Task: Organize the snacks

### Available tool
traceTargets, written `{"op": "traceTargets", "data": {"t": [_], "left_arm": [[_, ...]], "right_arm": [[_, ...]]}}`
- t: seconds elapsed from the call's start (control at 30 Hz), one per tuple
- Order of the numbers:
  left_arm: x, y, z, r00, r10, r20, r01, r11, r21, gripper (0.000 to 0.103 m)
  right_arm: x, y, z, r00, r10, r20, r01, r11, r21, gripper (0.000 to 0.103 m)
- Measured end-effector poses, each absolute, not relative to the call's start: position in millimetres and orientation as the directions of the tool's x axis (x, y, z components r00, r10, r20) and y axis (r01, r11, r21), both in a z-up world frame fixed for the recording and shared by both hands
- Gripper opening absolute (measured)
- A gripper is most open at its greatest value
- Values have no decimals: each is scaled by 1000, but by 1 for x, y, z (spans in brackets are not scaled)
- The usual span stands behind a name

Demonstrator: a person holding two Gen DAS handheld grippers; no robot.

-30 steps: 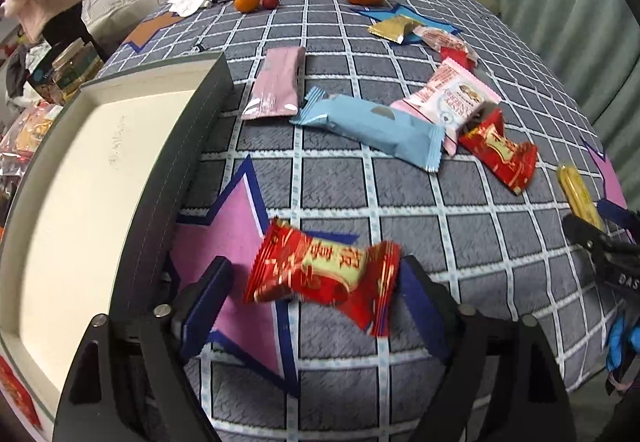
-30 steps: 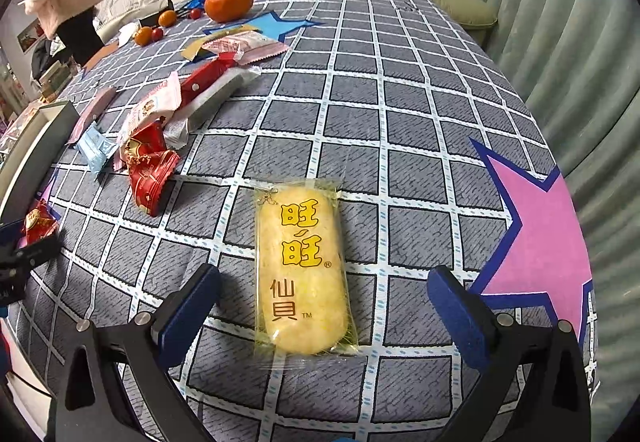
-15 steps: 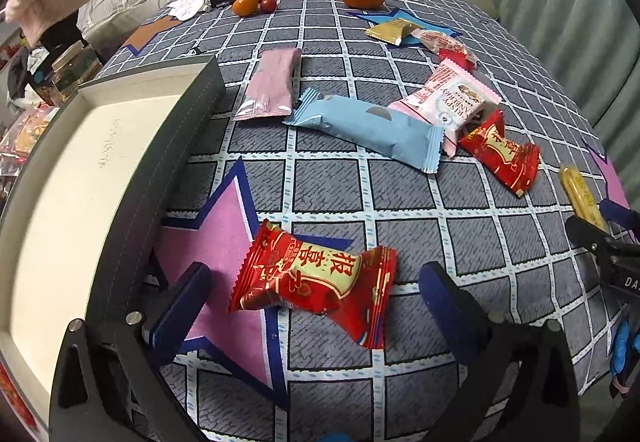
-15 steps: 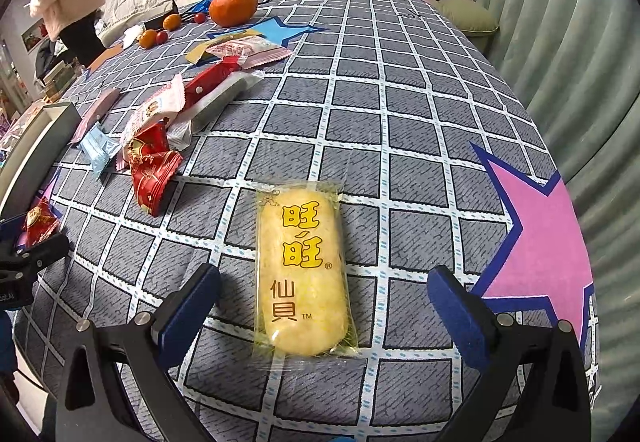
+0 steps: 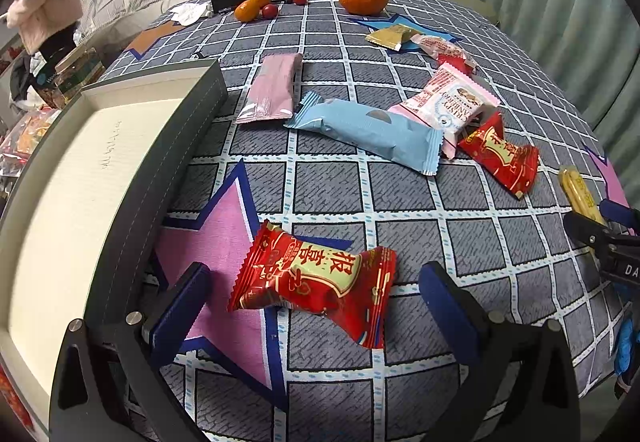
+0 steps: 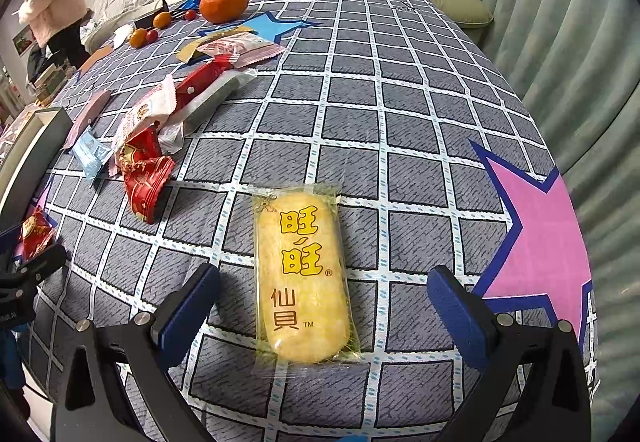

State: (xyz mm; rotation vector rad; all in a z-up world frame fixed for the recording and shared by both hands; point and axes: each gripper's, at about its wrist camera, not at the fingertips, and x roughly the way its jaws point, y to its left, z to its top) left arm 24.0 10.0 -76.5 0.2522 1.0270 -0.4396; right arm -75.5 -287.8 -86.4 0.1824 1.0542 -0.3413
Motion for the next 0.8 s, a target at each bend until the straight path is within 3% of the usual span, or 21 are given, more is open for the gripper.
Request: {"op": "traceTargets", "data": {"t": [0.37, 0.47, 0.57, 0.6, 0.63, 0.8], "left_arm": [[31, 2, -75, 392, -203, -897, 471, 882, 6, 103], [28, -4, -72, 383, -209, -900, 493, 870, 8, 93], [19, -8, -68, 383, -233, -894, 520, 854, 1, 68], [16, -10, -66, 381, -244, -892, 534, 845, -3, 56], [15, -12, -65, 379, -242, -893, 540, 842, 1, 53], [8, -5, -58, 371, -279, -886, 544, 838, -36, 50]], "right_arm": [[-59, -292, -85, 358, -147, -922, 352, 936, -13, 103], [-55, -292, -86, 341, -141, -930, 346, 938, -16, 102], [-58, -285, -78, 364, -133, -922, 325, 946, -8, 72], [-60, -283, -75, 376, -122, -919, 317, 948, 4, 51], [-61, -282, -74, 383, -116, -917, 317, 948, 13, 37], [-77, -281, -68, 443, 0, -896, 312, 938, 154, 37]]}}
